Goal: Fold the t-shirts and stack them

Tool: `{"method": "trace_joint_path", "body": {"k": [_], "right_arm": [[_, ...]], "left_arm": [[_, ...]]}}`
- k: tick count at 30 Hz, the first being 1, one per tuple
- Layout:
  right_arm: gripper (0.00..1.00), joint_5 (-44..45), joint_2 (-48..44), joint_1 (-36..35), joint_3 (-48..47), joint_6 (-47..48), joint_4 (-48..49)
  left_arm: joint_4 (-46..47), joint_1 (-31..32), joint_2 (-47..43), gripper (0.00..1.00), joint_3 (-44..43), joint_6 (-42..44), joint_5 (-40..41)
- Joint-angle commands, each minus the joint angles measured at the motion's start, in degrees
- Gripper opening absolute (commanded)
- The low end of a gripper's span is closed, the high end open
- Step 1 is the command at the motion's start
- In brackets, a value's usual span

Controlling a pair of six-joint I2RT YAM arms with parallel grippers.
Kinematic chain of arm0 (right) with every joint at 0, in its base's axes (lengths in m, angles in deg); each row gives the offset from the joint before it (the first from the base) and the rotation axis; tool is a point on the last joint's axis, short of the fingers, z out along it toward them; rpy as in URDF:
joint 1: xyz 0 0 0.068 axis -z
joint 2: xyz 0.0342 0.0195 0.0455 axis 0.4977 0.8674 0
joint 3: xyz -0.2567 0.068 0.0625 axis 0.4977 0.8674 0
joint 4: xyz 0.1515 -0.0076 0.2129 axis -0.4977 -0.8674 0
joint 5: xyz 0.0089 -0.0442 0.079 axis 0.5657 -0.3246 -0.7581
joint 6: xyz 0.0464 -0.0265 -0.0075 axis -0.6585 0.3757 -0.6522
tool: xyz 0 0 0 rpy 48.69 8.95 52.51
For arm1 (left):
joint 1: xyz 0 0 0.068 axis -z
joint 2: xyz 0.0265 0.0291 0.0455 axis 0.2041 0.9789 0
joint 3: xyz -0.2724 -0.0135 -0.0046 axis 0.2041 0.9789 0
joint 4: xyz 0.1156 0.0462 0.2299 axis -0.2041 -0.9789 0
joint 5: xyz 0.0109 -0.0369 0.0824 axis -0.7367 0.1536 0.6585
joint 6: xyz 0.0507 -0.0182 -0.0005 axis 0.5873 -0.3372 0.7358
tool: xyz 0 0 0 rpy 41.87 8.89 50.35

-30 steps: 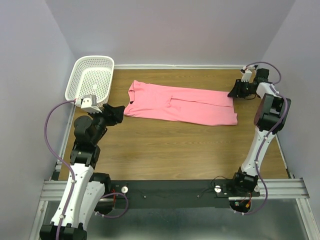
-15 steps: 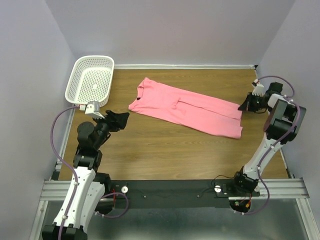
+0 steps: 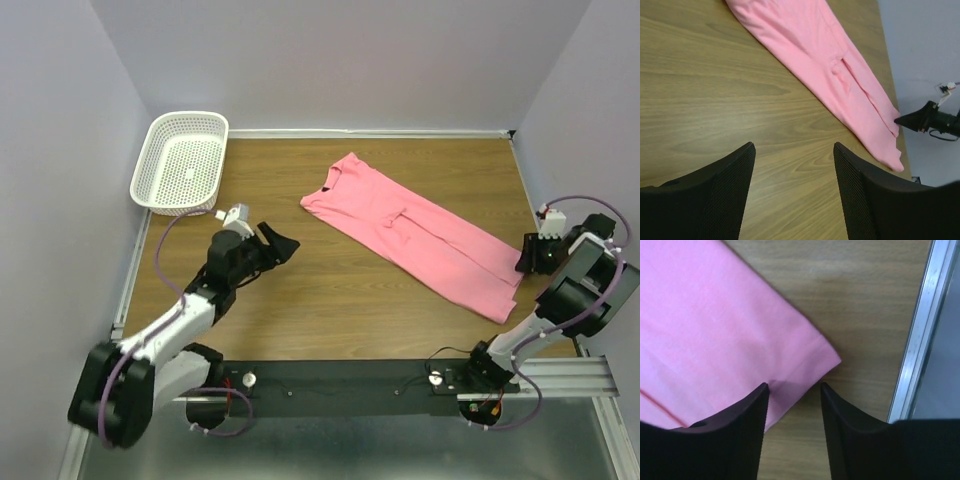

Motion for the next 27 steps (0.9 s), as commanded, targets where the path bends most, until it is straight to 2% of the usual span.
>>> {"method": "trace_joint_path", "body": {"k": [1,3,6,8,10,12,15,16,19,20,21,25,27], "right_arm": [[0.56,5.1,-3.4,0.1,0.7,7.2,-2.0],[0.63,4.4,-4.2,0.1,-0.9,7.1,-1.8],[0.64,3.0,-3.6,-0.2,-4.6,6.1,-1.9],[0.65,1.9,-3.8,-0.7,-5.5,6.0,-1.9],[0.65,0.9,-4.1,-1.7,-5.8,6.0,-2.0],[0.66,-0.5,-5.1,-3.0,-5.2,6.0,-2.2],[0.66,-2.8,-6.2,-5.5,-4.7,5.2,-2.7],[0.66,-3.3,-6.7,-6.3,-4.4,5.0,-2.7],[0.66,-5.8,-8.3,-9.0,-4.3,3.2,-2.8],[0.66,-6.4,-9.0,-9.8,-4.4,2.2,-2.8],[0.66,-7.4,-9.3,-11.3,-4.5,1.6,-2.9],[0.66,-10.1,-10.7,-14.6,-5.7,-1.1,-3.3],[0.67,-11.4,-11.6,-16.9,-6.1,-2.3,-3.3]], "left_arm": [[6.9,5.2,14.7,0.71,-8.3,-6.4,10.6],[8.5,5.5,25.0,0.71,-13.6,-8.0,11.7],[8.2,5.5,36.9,0.7,-21.8,-9.5,12.4],[7.4,5.6,41.8,0.68,-25.5,-10.0,12.4],[3.9,5.6,47.8,0.68,-31.4,-10.9,15.4],[-3.9,5.6,53.3,0.65,-38.6,-10.4,17.0],[-12.2,5.4,59.7,0.61,-44.7,-10.0,17.6],[-13.8,5.5,60.9,0.61,-48.3,-9.4,17.8],[-16.6,5.3,64.4,0.6,-52.0,-9.2,18.9],[-16.6,5.0,65.3,0.56,-53.1,-8.5,18.8],[-19.7,4.4,67.0,0.49,-55.4,-8.0,18.2],[-21.6,1.7,69.1,0.16,-58.0,-5.1,15.7],[-21.6,-1.0,69.0,0.06,-58.9,-3.5,14.5]]}}
